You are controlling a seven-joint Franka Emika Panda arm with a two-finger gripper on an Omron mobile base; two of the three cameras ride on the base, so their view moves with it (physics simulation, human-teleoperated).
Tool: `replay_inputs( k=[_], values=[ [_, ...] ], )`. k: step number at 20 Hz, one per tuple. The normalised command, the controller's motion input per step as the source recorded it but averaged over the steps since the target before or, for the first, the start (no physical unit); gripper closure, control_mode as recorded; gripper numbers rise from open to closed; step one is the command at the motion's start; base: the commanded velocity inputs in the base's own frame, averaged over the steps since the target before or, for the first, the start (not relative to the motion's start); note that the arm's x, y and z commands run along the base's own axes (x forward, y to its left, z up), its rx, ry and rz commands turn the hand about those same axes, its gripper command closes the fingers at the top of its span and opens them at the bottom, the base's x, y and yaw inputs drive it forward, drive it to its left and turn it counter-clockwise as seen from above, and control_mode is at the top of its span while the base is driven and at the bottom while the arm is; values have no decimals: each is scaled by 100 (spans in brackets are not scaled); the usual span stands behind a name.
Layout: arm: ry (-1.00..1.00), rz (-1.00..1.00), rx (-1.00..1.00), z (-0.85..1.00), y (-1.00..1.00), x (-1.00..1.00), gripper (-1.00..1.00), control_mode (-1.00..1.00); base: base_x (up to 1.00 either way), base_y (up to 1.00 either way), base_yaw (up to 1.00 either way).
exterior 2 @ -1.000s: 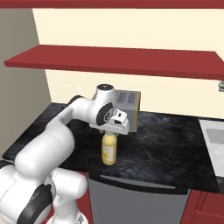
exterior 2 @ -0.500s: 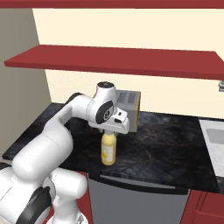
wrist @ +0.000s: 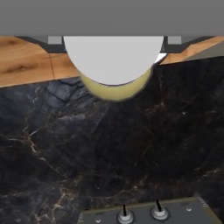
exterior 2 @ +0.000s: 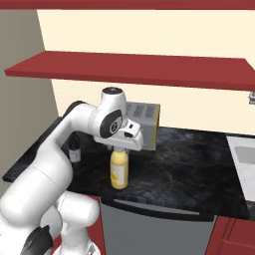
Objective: There is a wine glass and glass cup on the dining counter. Place the wine bottle next to the wine glass and the juice bottle next to the glass cup.
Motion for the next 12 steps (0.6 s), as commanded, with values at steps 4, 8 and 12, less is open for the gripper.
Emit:
replay_inputs(
  k=[4, 8, 12],
  values=[
    [0, 0, 0, 2, 2, -11, 100, -100, 0, 0, 0],
    [0, 0, 0, 0, 0, 0, 100, -100, 0, 0, 0],
    [0, 0, 0, 0, 0, 0, 100, 100, 0, 0, 0]
  ],
)
